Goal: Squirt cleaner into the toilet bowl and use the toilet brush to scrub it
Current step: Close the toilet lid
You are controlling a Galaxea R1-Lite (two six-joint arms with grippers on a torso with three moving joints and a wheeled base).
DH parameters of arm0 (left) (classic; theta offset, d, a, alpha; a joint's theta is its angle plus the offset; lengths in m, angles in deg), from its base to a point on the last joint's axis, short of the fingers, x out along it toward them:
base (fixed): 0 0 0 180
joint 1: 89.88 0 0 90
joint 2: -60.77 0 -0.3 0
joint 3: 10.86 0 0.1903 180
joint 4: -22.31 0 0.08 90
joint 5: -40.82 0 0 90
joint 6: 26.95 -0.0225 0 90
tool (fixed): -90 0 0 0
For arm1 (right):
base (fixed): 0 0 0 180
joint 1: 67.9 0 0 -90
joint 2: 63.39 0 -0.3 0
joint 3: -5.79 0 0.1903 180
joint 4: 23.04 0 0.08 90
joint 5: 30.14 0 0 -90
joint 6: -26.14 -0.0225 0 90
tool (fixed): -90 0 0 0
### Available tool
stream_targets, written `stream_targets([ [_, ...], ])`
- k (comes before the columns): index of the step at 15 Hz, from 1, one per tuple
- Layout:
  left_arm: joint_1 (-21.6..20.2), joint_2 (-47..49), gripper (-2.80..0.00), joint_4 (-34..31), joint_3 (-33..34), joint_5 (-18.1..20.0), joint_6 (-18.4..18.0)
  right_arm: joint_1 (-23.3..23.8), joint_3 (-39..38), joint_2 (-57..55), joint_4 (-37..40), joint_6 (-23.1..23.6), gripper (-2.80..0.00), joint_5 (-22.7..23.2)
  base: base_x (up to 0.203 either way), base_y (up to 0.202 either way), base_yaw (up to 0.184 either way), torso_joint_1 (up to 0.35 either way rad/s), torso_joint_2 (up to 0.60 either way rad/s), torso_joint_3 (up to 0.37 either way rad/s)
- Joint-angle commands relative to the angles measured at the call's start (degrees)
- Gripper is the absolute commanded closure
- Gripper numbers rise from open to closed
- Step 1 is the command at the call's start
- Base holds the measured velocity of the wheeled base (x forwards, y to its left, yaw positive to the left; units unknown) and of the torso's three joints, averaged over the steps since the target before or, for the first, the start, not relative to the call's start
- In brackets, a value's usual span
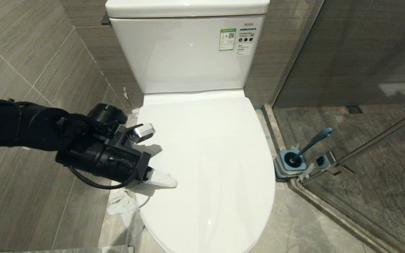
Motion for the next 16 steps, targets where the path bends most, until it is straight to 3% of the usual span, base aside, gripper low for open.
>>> stream_targets([
  [1,0.9,3.3,0.0,5.5,3.6,0.1,2.1,0.0,0.0,0.0,0.0,0.0,0.0,0.0,0.0,0.0,0.0,0.0,0.0,0.0],
  [5,1.9,4.6,0.0,10.3,7.0,0.1,2.8,0.0,0.0,0.0,0.0,0.0,0.0,0.0,0.0,0.0,0.0,0.0,0.0,0.0],
  [8,2.4,2.2,0.0,12.2,6.7,0.0,6.1,0.0,0.0,0.0,0.0,0.0,0.0,0.0,0.0,0.0,0.0,0.0,0.0,0.0],
  [13,2.6,-15.3,0.0,11.2,4.6,-1.1,10.6,0.0,0.0,0.0,0.0,0.0,0.0,0.0,0.0,0.0,0.0,0.0,0.0,0.0],
  [14,2.8,-19.4,0.0,9.4,2.9,-3.7,11.3,0.0,0.0,0.0,0.0,0.0,0.0,0.0,0.0,0.0,0.0,0.0,0.0,0.0],
  [16,4.7,-24.0,0.0,3.5,-2.5,-18.6,11.7,0.0,0.0,0.0,0.0,0.0,0.0,0.0,0.0,0.0,0.0,0.0,0.0,0.0],
])
